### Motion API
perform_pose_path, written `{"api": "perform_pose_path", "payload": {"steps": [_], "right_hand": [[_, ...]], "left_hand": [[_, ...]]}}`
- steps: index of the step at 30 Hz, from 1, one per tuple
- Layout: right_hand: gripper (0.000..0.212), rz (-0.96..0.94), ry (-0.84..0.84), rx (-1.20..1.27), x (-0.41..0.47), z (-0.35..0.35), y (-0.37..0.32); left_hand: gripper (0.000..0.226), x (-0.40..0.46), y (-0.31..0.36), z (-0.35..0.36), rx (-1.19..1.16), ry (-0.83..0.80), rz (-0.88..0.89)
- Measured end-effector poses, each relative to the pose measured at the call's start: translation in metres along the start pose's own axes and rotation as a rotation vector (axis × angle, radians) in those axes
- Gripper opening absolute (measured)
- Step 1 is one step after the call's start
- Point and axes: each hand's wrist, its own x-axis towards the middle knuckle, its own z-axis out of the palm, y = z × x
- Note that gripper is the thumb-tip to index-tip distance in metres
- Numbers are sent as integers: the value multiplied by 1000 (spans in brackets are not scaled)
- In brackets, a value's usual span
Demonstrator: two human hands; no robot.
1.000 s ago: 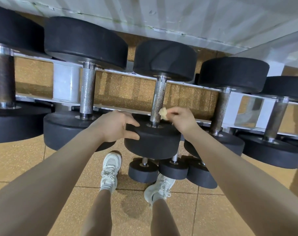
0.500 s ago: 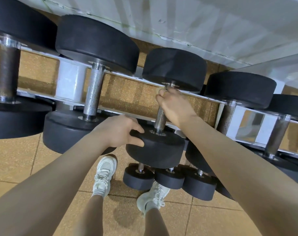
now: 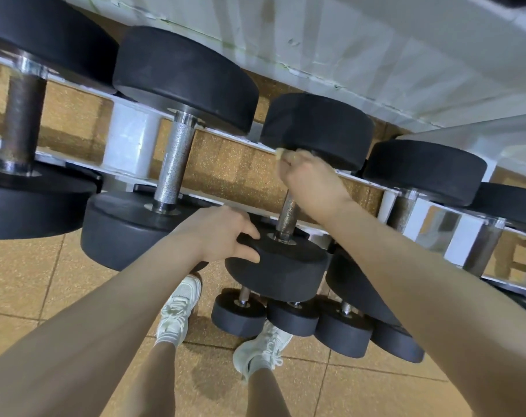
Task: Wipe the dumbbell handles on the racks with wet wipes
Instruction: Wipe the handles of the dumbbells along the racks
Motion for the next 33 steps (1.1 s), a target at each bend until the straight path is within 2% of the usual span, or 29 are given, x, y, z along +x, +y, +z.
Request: {"api": "perform_pose_path", "payload": {"steps": [1,5,8,10,12,14,16,18,20,21,23,25,28,29,30,31,33], "right_hand": [[32,-25,23,-15,2,0,-1],[25,78,-53,7,5,17,-9],[24,151,-65,156,-1,29,-8],[29,161,-176,231,-6,33,-14],[20,155,-349,276,-14,36,-18],[24,109,-432,380,-23,41,-17],[21,101,-370,446,-28,45,-7],[22,135,-176,435,-27,40,5],[31,95,51,288,-18,33,16],[33,112,106,263,-13,31,20],[36,137,95,230,-6,31,24],[31,107,-30,212,-9,38,22],[11,2,-250,405,-33,50,8],[13,3,-302,483,-42,51,4],[18,9,-271,526,-49,54,5],[22,46,-188,588,-55,54,7],[18,199,193,723,-58,54,19]], "left_hand": [[53,0,0,0,-6,1,2],[53,-1,1,0,-8,3,7],[53,-2,1,0,4,7,8],[53,-3,2,0,7,4,7],[52,-2,2,-1,-3,4,4],[50,-2,2,0,-16,9,8],[50,-1,1,0,-8,9,17],[51,0,0,1,-14,3,11],[52,-1,0,2,-21,8,2],[52,-1,0,3,-20,10,-4],[51,-3,2,3,-14,19,-18],[50,-5,4,3,-9,32,-29],[48,-7,7,2,-24,40,-51],[48,-7,7,2,-33,45,-52],[47,-8,7,2,-39,48,-51],[47,-8,8,1,-40,48,-47],[47,-8,8,1,-26,46,-38]]}}
